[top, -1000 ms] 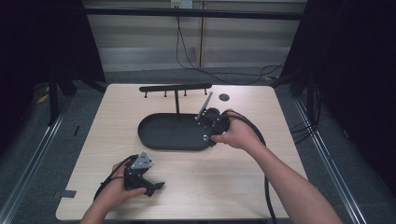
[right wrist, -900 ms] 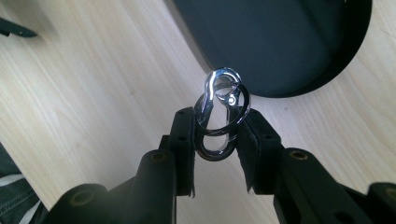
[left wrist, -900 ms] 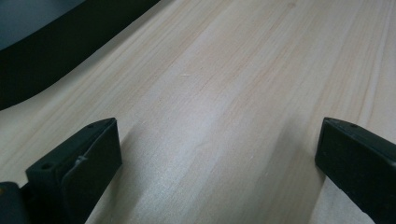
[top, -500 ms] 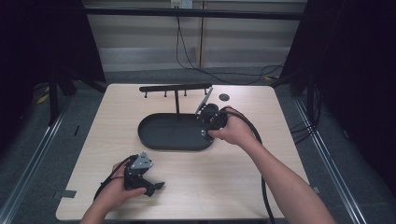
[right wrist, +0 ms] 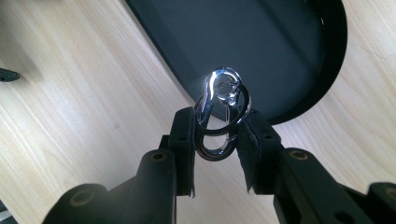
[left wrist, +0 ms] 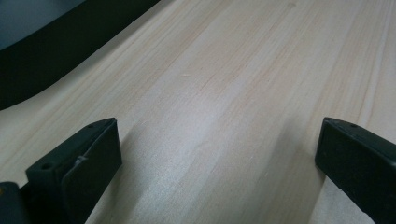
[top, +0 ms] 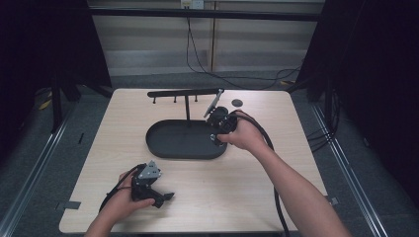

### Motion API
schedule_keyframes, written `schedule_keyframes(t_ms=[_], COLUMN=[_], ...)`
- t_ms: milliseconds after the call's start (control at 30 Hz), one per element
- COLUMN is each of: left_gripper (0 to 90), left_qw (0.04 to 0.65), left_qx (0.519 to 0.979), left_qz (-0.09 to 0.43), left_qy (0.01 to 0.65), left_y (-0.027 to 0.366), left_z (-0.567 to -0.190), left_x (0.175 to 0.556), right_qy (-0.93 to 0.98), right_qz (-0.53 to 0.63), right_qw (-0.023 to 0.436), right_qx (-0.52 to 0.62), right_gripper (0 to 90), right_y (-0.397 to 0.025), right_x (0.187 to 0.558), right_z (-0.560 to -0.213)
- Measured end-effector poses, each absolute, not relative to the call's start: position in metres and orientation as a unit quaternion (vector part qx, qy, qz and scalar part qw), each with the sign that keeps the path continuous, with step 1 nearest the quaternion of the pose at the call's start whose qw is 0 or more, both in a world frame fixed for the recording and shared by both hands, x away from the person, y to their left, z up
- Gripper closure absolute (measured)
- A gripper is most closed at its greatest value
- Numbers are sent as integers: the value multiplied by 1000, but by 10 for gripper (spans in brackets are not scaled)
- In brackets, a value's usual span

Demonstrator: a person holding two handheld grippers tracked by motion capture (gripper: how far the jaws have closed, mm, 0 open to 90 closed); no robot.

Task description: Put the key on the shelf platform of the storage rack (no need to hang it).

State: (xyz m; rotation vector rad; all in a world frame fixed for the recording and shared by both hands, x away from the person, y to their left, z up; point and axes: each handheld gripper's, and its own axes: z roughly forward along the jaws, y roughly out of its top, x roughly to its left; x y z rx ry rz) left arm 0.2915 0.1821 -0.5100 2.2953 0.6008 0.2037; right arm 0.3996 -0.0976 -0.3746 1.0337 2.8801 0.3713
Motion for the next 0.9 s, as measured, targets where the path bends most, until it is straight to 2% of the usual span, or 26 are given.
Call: schedule_keyframes(t_ms=[900], left_gripper=[1], left_qw=[371], left_qx=[895], left_qz=[81], left_qy=[235], left_y=[182], left_z=[-510], left_x=[291], right_qy=[929], right_qz=[128], right_qw=[32], right_qx=[345], right_gripper=[686], right_y=[-85], right_x=[420], right_z=[-395])
